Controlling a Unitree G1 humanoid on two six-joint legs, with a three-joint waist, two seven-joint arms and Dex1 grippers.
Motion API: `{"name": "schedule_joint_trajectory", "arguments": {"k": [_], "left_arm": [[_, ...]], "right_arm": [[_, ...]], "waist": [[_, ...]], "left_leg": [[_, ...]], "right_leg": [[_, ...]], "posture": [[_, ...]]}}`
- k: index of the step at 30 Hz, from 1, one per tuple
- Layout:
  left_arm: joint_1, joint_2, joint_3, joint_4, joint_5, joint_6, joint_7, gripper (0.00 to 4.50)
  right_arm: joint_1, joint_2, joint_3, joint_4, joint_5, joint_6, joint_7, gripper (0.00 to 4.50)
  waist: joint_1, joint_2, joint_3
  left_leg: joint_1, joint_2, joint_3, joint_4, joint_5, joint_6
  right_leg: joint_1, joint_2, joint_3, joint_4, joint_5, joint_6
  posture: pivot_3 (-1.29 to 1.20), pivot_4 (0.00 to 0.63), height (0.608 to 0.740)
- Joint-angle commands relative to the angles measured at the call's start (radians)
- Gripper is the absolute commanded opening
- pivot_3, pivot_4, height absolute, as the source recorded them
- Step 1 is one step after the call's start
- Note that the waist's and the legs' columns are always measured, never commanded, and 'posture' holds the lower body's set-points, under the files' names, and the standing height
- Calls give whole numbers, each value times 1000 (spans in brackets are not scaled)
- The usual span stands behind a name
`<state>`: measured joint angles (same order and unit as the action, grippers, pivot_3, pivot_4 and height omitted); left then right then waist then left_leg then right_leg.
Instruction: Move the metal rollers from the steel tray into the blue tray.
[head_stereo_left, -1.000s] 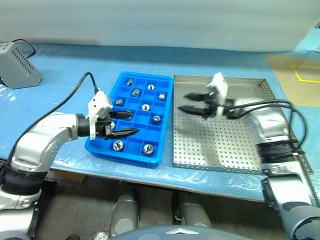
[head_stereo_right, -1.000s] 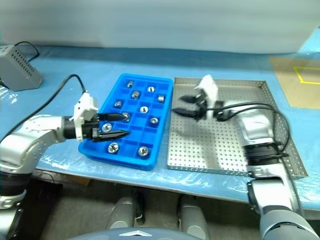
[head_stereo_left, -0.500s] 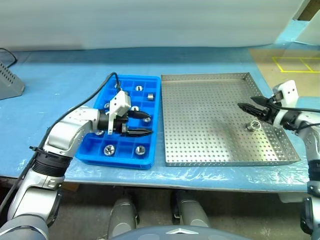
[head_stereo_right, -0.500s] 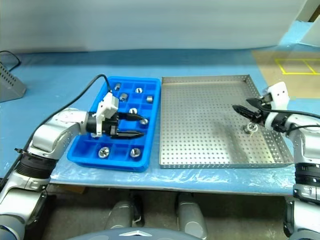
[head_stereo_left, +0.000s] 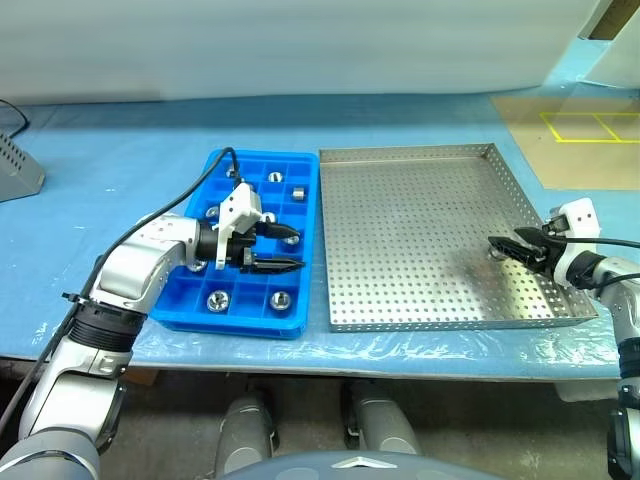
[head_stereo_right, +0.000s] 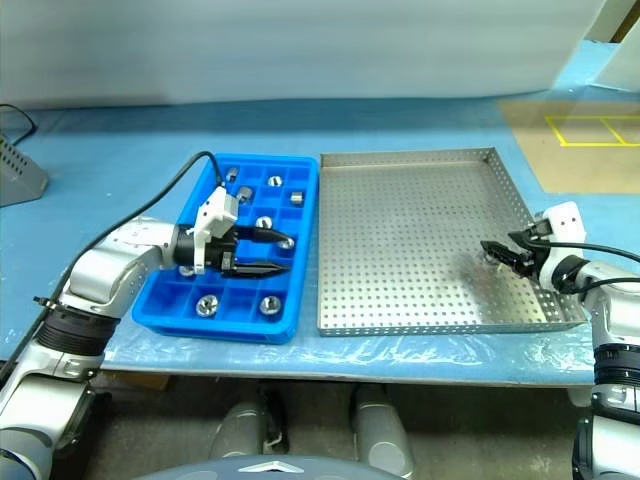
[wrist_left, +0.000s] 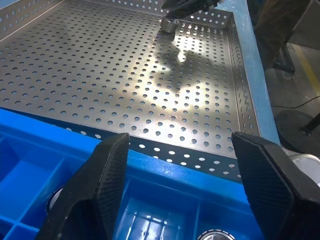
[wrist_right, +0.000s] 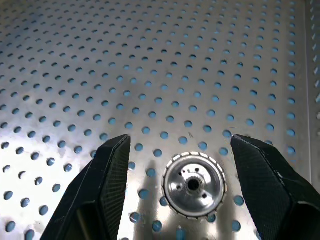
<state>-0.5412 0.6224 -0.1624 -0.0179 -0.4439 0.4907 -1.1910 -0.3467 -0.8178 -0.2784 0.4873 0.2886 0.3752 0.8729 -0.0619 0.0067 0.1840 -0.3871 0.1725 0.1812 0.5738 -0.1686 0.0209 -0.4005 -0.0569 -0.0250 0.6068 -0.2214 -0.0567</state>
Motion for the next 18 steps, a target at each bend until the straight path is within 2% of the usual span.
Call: {"name": "schedule_joint_trajectory", "arguments": {"k": [1, 10, 13, 15, 18], "left_arm": [[9, 14, 30, -50, -8, 6, 10, 3476], [17, 21, 44, -68, -13, 21, 31, 3476], [22, 23, 43, -78, -12, 27, 35, 3476], [25, 30, 40, -77, -7, 24, 33, 3476], [22, 38, 41, -64, -2, 20, 32, 3476]], "right_arm": [[-32, 8, 26, 48, -36, -72, -10, 3292], [-87, 38, 61, 136, -67, -137, -12, 3292], [-84, 40, 67, 142, -76, -151, -11, 2689], [-80, 38, 74, 144, -86, -154, -14, 2084], [-76, 37, 75, 137, -78, -156, 9, 1820]], "waist": [[-1, 0, 0], [1, 0, 0], [2, 0, 0], [1, 0, 0], [1, 0, 0]], "left_leg": [[0, 0, 0, 0, 0, 0], [-1, 0, 0, 1, 0, 0], [-1, 0, 0, 1, 0, 1], [-1, 0, 0, 1, 0, 1], [-1, 1, 0, 1, 0, 1]], "right_leg": [[0, 0, 0, 0, 0, 0], [0, 0, 0, 1, 0, 0], [0, 0, 0, 0, 0, 0], [0, 0, 0, 0, 0, 0], [0, 0, -1, 0, 0, 0]], "posture": [[-368, 150, 740], [-347, 150, 740], [-347, 150, 740], [-347, 150, 740], [-347, 150, 740]]}}
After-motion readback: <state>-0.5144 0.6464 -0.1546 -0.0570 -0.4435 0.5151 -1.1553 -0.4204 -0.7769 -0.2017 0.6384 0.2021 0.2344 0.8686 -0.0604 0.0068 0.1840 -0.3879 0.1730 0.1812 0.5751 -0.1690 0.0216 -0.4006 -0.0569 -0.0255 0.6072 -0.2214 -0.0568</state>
